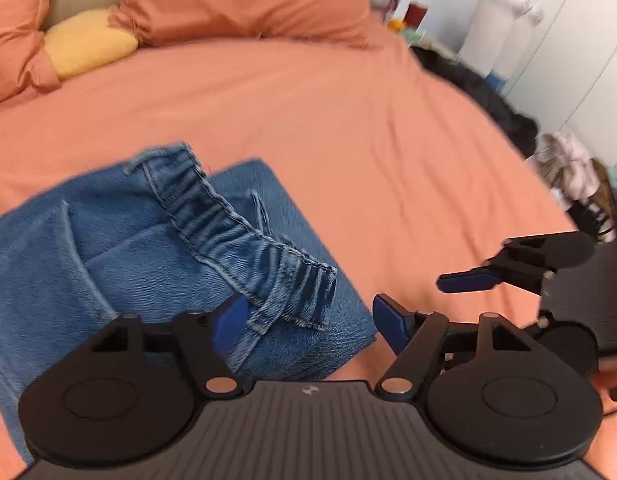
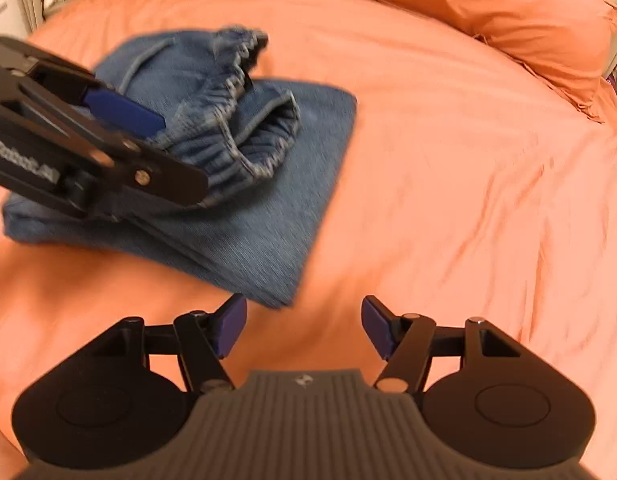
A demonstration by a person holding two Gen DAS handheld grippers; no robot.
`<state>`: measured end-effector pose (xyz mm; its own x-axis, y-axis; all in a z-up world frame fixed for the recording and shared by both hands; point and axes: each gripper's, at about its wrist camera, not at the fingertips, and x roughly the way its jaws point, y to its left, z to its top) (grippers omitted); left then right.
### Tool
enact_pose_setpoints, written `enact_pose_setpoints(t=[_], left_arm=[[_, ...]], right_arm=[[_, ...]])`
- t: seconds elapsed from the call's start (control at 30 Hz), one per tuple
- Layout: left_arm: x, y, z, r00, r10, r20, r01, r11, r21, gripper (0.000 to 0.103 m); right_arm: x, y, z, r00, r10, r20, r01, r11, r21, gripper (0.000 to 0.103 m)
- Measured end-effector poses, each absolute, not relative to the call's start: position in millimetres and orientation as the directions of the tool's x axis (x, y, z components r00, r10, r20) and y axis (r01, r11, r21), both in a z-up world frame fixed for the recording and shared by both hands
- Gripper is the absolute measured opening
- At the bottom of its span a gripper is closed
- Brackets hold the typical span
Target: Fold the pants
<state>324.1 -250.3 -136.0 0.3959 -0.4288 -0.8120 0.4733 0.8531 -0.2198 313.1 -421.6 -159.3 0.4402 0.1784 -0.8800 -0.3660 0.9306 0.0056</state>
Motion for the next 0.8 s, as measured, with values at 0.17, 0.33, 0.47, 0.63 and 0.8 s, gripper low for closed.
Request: enact_pose_setpoints(t=[0.17, 0.33, 0.47, 0.63, 0.8], left_arm=[[317.8, -193.0, -119.2, 0.479, -0.333, -0.812, 0.472, 0.878, -0.082, 0.083], [308.5, -133.9, -118.7, 0.523, -0.212, -0.826, 0.422, 0.906, 0.034, 0.083], [311.2, -89.7, -125.3, 0.527, -0.151, -0.836, 0.346, 0.937, 0.048, 0.083], [309.1, -56.9, -133.2, 0.511, -0.151, -0.846, 0.314, 0.949, 0.020, 0.082], [311.2, -41.8, -137.0, 0.508, -0.171, -0.844, 0.310, 0.951, -0.006, 0.074]], right_arm=[[322.5, -408.5, -126.4, 0.456, 0.280, -0.845, -0.318, 0.938, 0.140, 0.061], [359.6, -379.5, -112.3, 0.474, 0.314, -0.823, -0.237, 0.945, 0.224, 0.066], [403.3, -361.9, -123.2, 0.452, 0.311, -0.836, -0.136, 0.950, 0.280, 0.065], [438.9, -353.4, -151.2, 0.404, 0.336, -0.851, -0.008, 0.931, 0.364, 0.038], [433.5, -338.7, -116.8, 0.441, 0.314, -0.841, -0.078, 0.947, 0.313, 0.004]])
